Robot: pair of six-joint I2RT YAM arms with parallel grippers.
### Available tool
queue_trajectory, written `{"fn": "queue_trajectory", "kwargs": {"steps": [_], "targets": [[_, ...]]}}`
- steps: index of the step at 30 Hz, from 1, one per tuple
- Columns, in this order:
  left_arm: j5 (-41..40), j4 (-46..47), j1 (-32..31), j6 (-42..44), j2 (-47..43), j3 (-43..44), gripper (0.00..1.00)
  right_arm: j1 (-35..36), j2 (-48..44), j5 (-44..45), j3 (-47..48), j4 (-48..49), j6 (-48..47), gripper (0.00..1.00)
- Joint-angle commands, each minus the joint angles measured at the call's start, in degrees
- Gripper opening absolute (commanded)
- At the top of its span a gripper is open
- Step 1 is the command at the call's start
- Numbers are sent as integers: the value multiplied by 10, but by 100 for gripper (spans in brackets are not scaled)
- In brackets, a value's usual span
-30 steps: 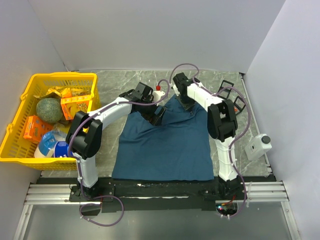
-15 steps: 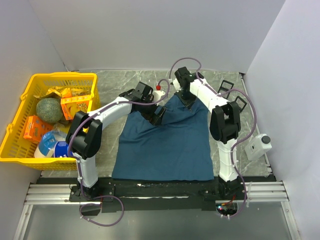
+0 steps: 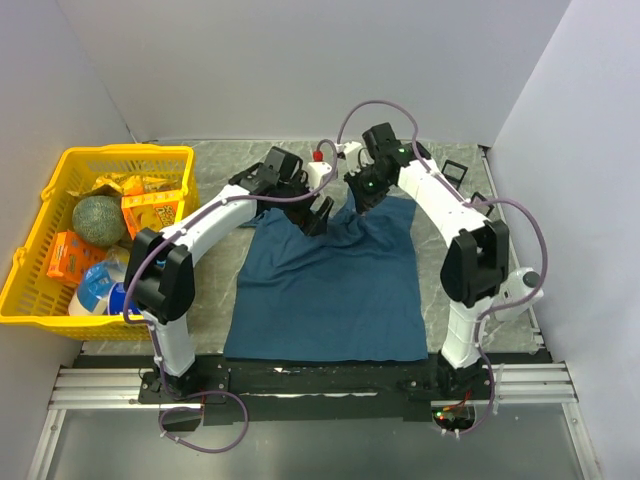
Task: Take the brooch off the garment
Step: Remove the brooch from the clothes.
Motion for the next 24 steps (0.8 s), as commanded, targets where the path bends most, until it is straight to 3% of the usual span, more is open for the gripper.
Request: {"fn": "queue_trajectory", "kwargs": {"steps": [1, 14, 19, 24], "targets": [[14, 12, 6, 11, -34, 24, 96, 4, -77, -49, -55, 101, -9, 0], [35, 94, 6, -28, -23, 16, 96, 18, -241, 100, -282, 424, 11, 0], [46, 92, 6, -30, -13, 25, 96, 18, -251, 88, -301, 437, 23, 0], [55, 91, 6, -31, -10, 23, 96, 18, -236, 40, -281, 384, 38, 0]]}}
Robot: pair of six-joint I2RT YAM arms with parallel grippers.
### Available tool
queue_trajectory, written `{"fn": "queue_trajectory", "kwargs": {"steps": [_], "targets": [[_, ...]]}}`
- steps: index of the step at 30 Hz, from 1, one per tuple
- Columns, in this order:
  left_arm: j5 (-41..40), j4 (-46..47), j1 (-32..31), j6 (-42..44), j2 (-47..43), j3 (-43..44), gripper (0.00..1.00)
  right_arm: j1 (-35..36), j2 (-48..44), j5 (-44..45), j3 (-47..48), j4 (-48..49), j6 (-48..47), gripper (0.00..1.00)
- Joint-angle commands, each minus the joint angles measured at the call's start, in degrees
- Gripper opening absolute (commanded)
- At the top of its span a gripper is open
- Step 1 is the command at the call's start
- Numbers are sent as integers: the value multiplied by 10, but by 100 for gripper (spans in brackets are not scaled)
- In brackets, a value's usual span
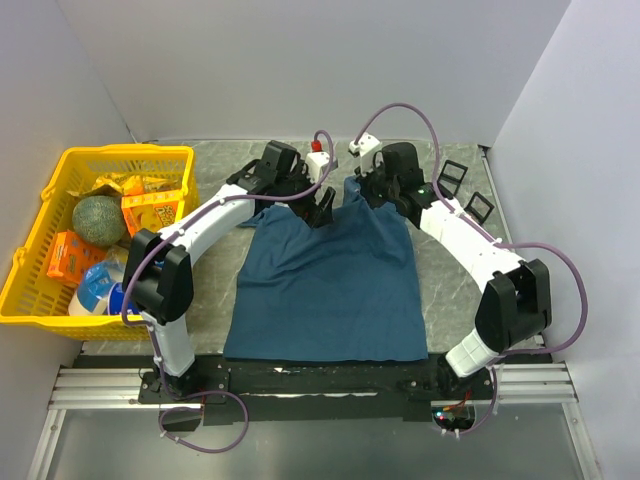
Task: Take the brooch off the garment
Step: Remove the brooch from the clothes.
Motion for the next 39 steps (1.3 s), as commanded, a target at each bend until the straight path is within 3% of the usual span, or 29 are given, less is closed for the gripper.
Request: {"fn": "queue_trajectory", "kwargs": {"steps": [1, 10, 14, 19, 26, 34, 39], "targets": [[26, 19, 0, -6, 1, 22, 96, 4, -1, -47, 32, -8, 19, 0], [14, 71, 1, -10, -8, 3, 96, 0, -24, -154, 44, -59, 25, 0], [47, 105, 2, -2, -15, -13, 96, -8, -31, -201, 36, -68, 23, 0], [146, 168, 14, 10, -31, -67, 96, -55, -34, -295, 29, -52, 63, 0], [198, 263, 31, -27, -30, -113, 96, -95, -27, -390, 28, -42, 94, 0], [170, 276, 41, -21, -1, -69, 96, -95, -34, -406, 27, -77, 58, 0], [215, 245, 45, 17, 14, -39, 96, -95, -47, -412, 25, -96, 41, 0]]}}
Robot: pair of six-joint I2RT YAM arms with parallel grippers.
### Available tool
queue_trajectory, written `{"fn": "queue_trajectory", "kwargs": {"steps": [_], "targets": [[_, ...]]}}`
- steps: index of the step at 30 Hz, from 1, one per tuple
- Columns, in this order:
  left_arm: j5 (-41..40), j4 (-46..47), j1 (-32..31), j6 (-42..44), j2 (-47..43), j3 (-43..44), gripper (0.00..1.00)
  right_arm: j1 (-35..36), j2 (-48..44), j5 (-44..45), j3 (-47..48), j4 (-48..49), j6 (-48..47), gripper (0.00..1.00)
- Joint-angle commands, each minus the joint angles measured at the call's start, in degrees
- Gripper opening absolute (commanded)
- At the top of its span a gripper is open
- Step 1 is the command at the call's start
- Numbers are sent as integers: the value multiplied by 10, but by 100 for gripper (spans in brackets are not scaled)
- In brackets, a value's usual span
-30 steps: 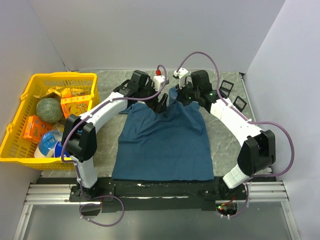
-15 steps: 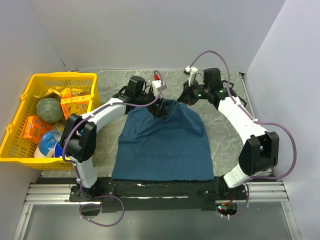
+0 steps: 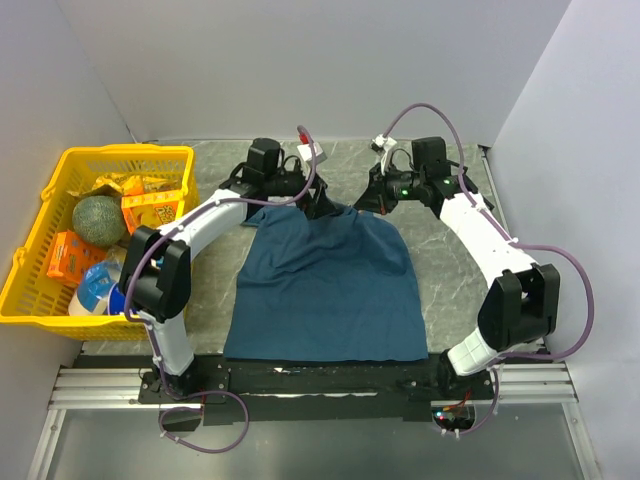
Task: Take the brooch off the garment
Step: Remove the brooch from the clothes.
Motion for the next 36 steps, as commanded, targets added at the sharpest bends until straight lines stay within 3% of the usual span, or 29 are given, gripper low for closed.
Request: {"fn": "queue_trajectory", "kwargs": {"steps": [1, 5, 8, 9, 11, 12, 15, 24, 31, 35, 36], "targets": [[59, -12, 2, 39, 19, 43, 96, 2, -44, -31, 3, -10, -20, 0], [92, -54, -5, 70, 37, 48, 98, 2, -53, -37, 0, -5, -20, 0], [117, -75, -6, 80, 46, 48, 85, 3, -59, -33, -7, 7, -16, 0], [123, -92, -6, 84, 47, 53, 71, 2, -60, -31, -9, 12, -15, 0], [142, -109, -6, 88, 54, 60, 57, 2, -59, -29, -5, 14, -12, 0], [147, -119, -7, 89, 55, 65, 25, 2, -59, -27, -5, 18, -10, 0], [159, -118, -7, 78, 47, 59, 3, 2, -61, 3, -11, 33, -1, 0], [187, -66, -36, 17, -18, -14, 1, 18, -63, 119, -40, 92, 10, 0], [195, 21, -73, -85, -48, -51, 1, 56, -65, 157, -69, 157, 30, 0], [191, 23, -92, -86, -49, -63, 1, 61, -67, 152, -75, 182, 48, 0], [188, 21, -93, -83, -50, -65, 7, 62, -67, 149, -75, 184, 55, 0]]}}
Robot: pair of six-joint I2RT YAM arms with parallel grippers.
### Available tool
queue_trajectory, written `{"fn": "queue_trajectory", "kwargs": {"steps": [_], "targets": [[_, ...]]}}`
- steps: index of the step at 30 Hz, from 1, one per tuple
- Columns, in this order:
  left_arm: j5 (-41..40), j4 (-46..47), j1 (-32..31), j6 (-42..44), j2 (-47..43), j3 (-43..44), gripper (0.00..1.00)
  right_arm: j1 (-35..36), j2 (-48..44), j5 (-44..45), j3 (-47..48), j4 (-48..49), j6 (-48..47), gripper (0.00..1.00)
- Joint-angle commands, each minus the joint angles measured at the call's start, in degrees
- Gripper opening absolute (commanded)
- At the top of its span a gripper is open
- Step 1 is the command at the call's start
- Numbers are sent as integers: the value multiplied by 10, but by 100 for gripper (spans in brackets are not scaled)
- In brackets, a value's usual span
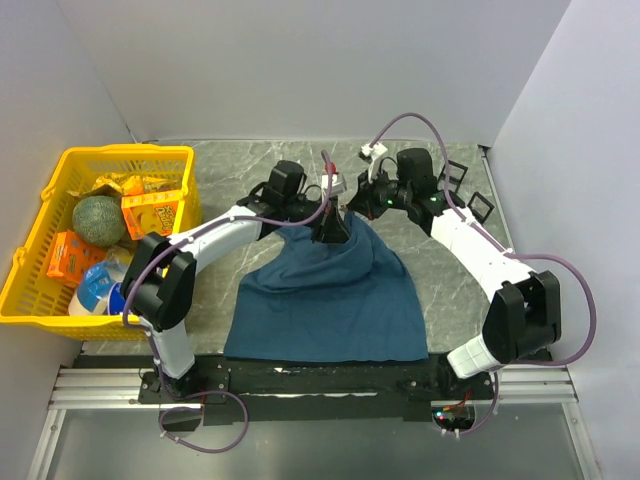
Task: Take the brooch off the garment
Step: Remove the brooch from the clothes.
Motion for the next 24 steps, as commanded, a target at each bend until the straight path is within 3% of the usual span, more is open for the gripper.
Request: {"fn": "queue_trajectory", "kwargs": {"steps": [1, 4, 6, 9, 17, 24], "targets": [[24, 30, -15, -23, -32, -14, 14, 3, -30, 8, 1, 72, 29, 0], [9, 18, -11, -10, -42, -18, 45, -4, -36, -24, -19, 94, 47, 0], [-1, 18, -5, 12, -54, -21, 56, -8, -38, -52, -34, 103, 64, 0], [-14, 3, 10, 20, -71, -16, 65, -16, -33, -89, -44, 118, 86, 0], [-9, -29, 48, 33, -99, 5, 73, -49, -19, -163, -64, 183, 177, 0], [-42, 2, 63, 8, -108, 4, 77, -68, -2, -227, -66, 215, 221, 0]]}}
